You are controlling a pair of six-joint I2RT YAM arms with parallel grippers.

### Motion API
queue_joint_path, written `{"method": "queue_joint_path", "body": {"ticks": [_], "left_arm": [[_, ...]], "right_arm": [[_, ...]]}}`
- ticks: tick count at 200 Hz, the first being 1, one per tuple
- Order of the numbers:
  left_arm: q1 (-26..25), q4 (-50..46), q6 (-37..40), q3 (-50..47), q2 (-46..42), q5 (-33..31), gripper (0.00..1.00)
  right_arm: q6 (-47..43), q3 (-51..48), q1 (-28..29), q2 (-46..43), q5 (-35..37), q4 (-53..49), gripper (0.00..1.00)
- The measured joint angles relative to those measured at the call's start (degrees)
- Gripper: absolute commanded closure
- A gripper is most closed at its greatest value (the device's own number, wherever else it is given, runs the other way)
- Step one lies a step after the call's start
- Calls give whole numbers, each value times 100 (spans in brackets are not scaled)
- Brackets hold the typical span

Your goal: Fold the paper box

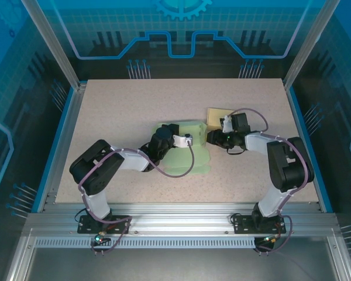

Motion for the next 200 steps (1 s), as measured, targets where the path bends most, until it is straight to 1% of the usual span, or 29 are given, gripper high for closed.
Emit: {"method": "queue_joint_path", "body": {"ticks": [34, 51, 54, 76, 104, 173, 200], "left_arm": [[-125, 1062, 463, -118, 470, -127, 100], [-138, 1357, 619, -177, 627, -166, 100], [-138, 1399, 638, -186, 638, -166, 100], [-140, 1493, 682, -208, 638, -166, 100], [-140, 1488, 697, -221, 638, -164, 100], [-140, 1486, 693, -221, 638, -164, 100], [-140, 1484, 675, -221, 638, -164, 100]], "right_arm": [[-98, -13, 81, -2, 55, 0, 55], [-151, -46, 179, -2, 79, 44, 54], [-153, -52, 197, -2, 85, 44, 52], [-225, -92, 295, -2, 118, 76, 47], [-286, -96, 420, -2, 354, 149, 44], [-350, -66, 546, 2, 1073, 463, 45], [-433, 151, 645, 107, 1272, 487, 45]]}}
